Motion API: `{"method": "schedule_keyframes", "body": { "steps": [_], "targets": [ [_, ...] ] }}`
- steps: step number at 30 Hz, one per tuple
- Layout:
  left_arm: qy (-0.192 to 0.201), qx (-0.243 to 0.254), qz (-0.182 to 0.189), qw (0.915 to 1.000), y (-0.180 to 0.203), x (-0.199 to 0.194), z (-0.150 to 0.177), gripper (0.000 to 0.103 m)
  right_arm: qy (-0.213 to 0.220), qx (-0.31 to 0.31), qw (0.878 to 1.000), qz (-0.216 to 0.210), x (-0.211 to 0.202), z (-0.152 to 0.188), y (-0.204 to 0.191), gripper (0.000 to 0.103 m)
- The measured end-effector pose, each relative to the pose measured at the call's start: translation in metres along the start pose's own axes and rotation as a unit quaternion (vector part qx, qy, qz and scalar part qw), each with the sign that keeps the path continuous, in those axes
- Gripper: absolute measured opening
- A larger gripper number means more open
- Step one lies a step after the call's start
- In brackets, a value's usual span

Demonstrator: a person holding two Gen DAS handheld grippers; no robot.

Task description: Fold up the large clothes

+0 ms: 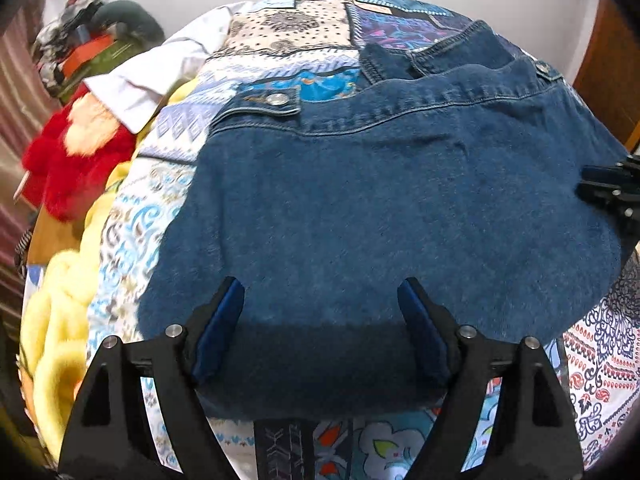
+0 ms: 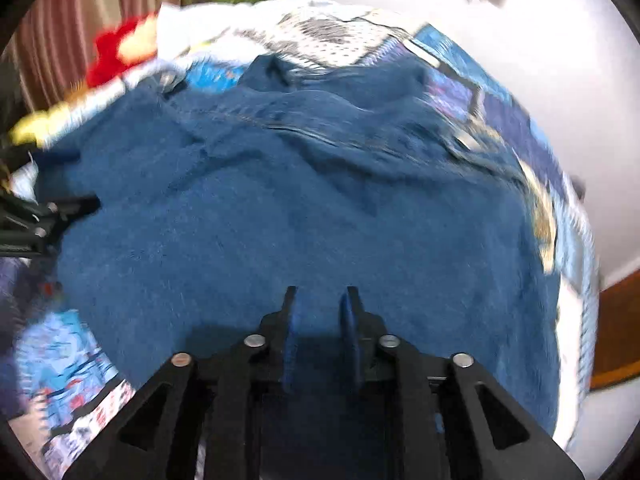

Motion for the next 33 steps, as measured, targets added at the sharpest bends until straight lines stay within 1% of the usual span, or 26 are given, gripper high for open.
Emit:
{"method": "schedule_keyframes", "body": {
  "steps": [1, 2, 3, 5, 6, 7, 9, 11, 13, 14, 15, 17, 18, 19, 21, 23, 25, 28, 30, 31, 33],
  "targets": [
    [0.003, -0.002, -0.006, 1.0, -0.003, -0.003, 0.003, 0.082, -0.002, 0.008, 1.0, 0.008, -0.004, 0.005, 0.011, 0.023],
    [0.005, -0.002, -0.012, 0.9999, -0.005, -0.006, 0.004, 0.082, 0.0, 0.016, 1.0, -0.005, -0.009, 0.012, 0.018, 0.023],
    [0.006, -0.004, -0.021, 0.9997, -0.009, -0.009, 0.007, 0.083, 0.001, 0.025, 1.0, 0.0, -0.013, 0.016, 0.027, 0.023],
    [0.006, -0.014, -0.025, 0.9996, -0.016, -0.014, 0.012, 0.084, -0.003, 0.036, 0.999, 0.035, -0.02, 0.026, 0.047, 0.025],
    [0.005, -0.022, -0.027, 0.9994, -0.021, -0.015, 0.014, 0.085, 0.003, 0.04, 0.999, 0.033, -0.025, 0.031, 0.053, 0.032],
    [0.003, -0.03, -0.031, 0.9991, -0.026, -0.017, 0.017, 0.089, 0.007, 0.047, 0.998, 0.036, -0.03, 0.035, 0.059, 0.037],
    [0.0, -0.049, -0.032, 0.9983, -0.036, -0.02, 0.023, 0.095, 0.008, 0.059, 0.997, 0.048, -0.038, 0.043, 0.075, 0.041],
    [-0.009, -0.081, -0.01, 0.9966, -0.044, -0.023, 0.029, 0.095, 0.008, 0.069, 0.997, 0.045, -0.044, 0.049, 0.086, 0.041],
    [-0.013, -0.105, 0.001, 0.9944, -0.049, -0.027, 0.035, 0.095, 0.006, 0.078, 0.996, 0.036, -0.05, 0.055, 0.09, 0.041],
    [-0.013, -0.114, -0.008, 0.9934, -0.055, -0.032, 0.039, 0.095, 0.007, 0.078, 0.996, 0.039, -0.054, 0.057, 0.092, 0.041],
    [-0.013, -0.117, -0.02, 0.9928, -0.06, -0.035, 0.042, 0.095, 0.008, 0.076, 0.996, 0.051, -0.059, 0.06, 0.095, 0.042],
    [-0.017, -0.121, -0.06, 0.9907, -0.076, -0.042, 0.051, 0.094, 0.006, 0.073, 0.993, 0.093, -0.063, 0.065, 0.107, 0.062],
    [-0.021, -0.124, -0.076, 0.9892, -0.084, -0.043, 0.056, 0.094, 0.011, 0.075, 0.992, 0.103, -0.067, 0.068, 0.112, 0.078],
    [-0.025, -0.131, -0.086, 0.9873, -0.093, -0.045, 0.064, 0.094, 0.014, 0.079, 0.991, 0.105, -0.07, 0.072, 0.116, 0.083],
    [-0.036, -0.158, -0.091, 0.9826, -0.108, -0.046, 0.076, 0.094, 0.004, 0.105, 0.99, 0.09, -0.073, 0.083, 0.123, 0.083],
    [-0.045, -0.188, -0.074, 0.9784, -0.115, -0.049, 0.089, 0.094, -0.008, 0.132, 0.989, 0.069, -0.078, 0.091, 0.127, 0.083],
    [-0.044, -0.206, -0.066, 0.9753, -0.118, -0.054, 0.094, 0.093, -0.005, 0.139, 0.988, 0.063, -0.085, 0.092, 0.127, 0.083],
    [-0.022, -0.22, -0.054, 0.9737, -0.111, -0.069, 0.09, 0.093, 0.02, 0.138, 0.989, 0.049, -0.101, 0.08, 0.118, 0.083],
    [-0.008, -0.224, -0.039, 0.9738, -0.103, -0.076, 0.082, 0.093, 0.042, 0.135, 0.989, 0.033, -0.112, 0.065, 0.106, 0.084],
    [-0.004, -0.227, -0.027, 0.9736, -0.097, -0.077, 0.076, 0.093, 0.05, 0.133, 0.99, 0.025, -0.117, 0.058, 0.1, 0.084],
    [0.004, -0.236, 0.008, 0.9718, -0.084, -0.077, 0.066, 0.093, 0.069, 0.128, 0.989, 0.009, -0.123, 0.041, 0.085, 0.087]
  ]
}}
Point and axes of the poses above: each gripper's, at about its wrist camera, not at the fingertips, and x roughly the way its jaws point, y to its right, z to its underside, the point moved 10 cm from there along x, roughly the way its jaws point, and after that the axes turned 2 degrees about z, right-handed, at the moved point
